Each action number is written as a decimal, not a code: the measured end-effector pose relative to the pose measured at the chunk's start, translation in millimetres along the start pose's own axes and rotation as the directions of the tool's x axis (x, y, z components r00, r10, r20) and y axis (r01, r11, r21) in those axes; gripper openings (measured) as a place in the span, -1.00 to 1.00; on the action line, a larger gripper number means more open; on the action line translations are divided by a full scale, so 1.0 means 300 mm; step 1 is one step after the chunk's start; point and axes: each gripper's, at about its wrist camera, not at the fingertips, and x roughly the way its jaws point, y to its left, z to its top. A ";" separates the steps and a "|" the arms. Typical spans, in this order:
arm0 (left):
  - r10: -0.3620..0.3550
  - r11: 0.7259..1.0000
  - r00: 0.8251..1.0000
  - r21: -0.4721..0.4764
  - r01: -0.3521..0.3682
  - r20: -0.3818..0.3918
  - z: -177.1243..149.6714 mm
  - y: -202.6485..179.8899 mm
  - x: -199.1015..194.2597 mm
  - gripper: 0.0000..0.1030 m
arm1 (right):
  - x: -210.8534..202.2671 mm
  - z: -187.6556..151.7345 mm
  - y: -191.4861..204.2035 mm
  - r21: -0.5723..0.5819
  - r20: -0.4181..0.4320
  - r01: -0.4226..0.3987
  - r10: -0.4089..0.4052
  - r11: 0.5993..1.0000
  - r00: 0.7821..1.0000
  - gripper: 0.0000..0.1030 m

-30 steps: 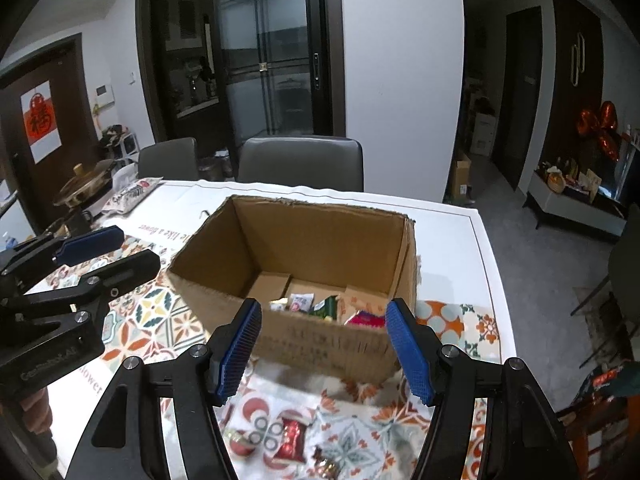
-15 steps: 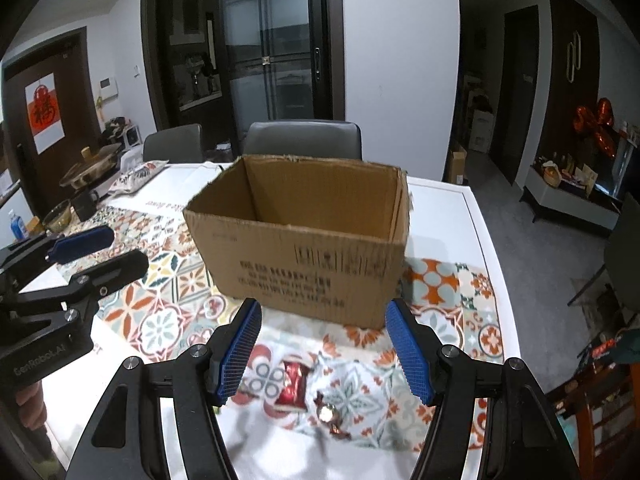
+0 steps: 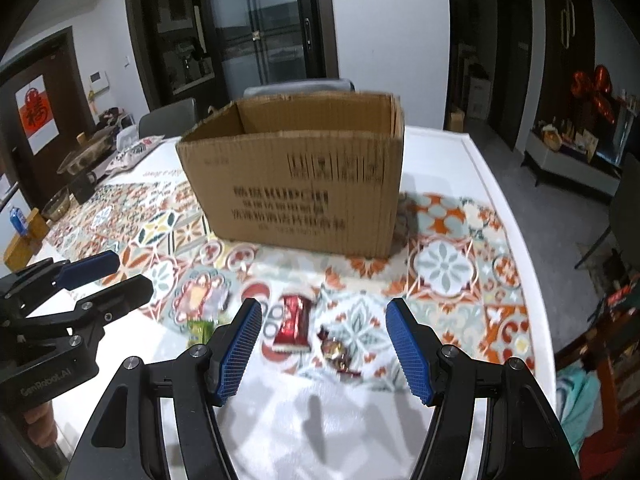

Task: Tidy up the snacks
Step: 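Grasp the green cracker packet with the left tool while the right tool grasps the gold-wrapped candy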

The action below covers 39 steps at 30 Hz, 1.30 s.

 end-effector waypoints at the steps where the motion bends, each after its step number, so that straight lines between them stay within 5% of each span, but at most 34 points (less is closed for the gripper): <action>1: 0.001 1.000 1.000 -0.001 -0.001 -0.008 -0.009 -0.001 0.007 0.02 | 0.009 -0.012 -0.002 0.005 -0.009 -0.003 0.003 1.000 1.000 0.27; 21: -0.007 0.999 0.987 -0.040 0.001 -0.159 -0.130 0.015 0.172 0.02 | 0.162 -0.150 -0.031 0.055 -0.149 -0.012 0.020 0.998 0.989 0.24; 39: -0.021 0.998 0.977 -0.070 0.007 -0.211 -0.130 0.042 0.287 -0.21 | 0.263 -0.150 -0.037 0.028 -0.192 0.001 0.004 1.000 0.981 -0.18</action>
